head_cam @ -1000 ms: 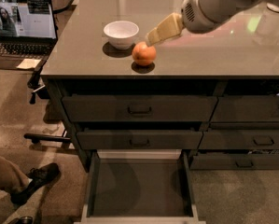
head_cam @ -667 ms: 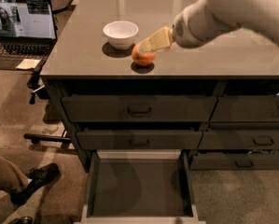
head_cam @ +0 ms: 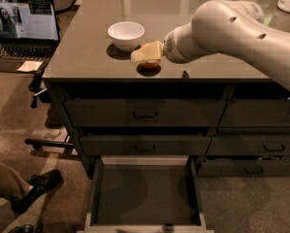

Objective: Place orange into bottom drawer

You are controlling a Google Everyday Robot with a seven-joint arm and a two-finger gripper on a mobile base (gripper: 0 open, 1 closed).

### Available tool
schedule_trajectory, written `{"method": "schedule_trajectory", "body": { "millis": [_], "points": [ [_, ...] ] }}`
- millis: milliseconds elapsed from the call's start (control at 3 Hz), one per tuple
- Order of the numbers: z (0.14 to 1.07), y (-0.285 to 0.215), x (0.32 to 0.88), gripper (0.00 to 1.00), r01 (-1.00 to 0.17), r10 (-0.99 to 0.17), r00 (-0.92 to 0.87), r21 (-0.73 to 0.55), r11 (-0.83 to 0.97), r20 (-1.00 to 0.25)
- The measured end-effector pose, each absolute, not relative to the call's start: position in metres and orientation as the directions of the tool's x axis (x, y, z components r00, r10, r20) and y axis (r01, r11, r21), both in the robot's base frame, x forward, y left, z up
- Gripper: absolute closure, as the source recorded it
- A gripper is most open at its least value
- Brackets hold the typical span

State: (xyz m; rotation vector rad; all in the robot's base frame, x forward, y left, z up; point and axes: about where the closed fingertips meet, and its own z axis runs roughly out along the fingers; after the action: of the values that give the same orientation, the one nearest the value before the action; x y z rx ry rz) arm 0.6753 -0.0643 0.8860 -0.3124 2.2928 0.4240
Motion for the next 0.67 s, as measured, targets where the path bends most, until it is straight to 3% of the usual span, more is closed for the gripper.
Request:
{"method": "schedule_trajectory", "body": {
  "millis": [667],
  "points": [
    [0.872, -0.04, 0.701, 0.0, -0.344, -0.042, -0.677, 0.265, 0.901, -0.735]
  ]
}}
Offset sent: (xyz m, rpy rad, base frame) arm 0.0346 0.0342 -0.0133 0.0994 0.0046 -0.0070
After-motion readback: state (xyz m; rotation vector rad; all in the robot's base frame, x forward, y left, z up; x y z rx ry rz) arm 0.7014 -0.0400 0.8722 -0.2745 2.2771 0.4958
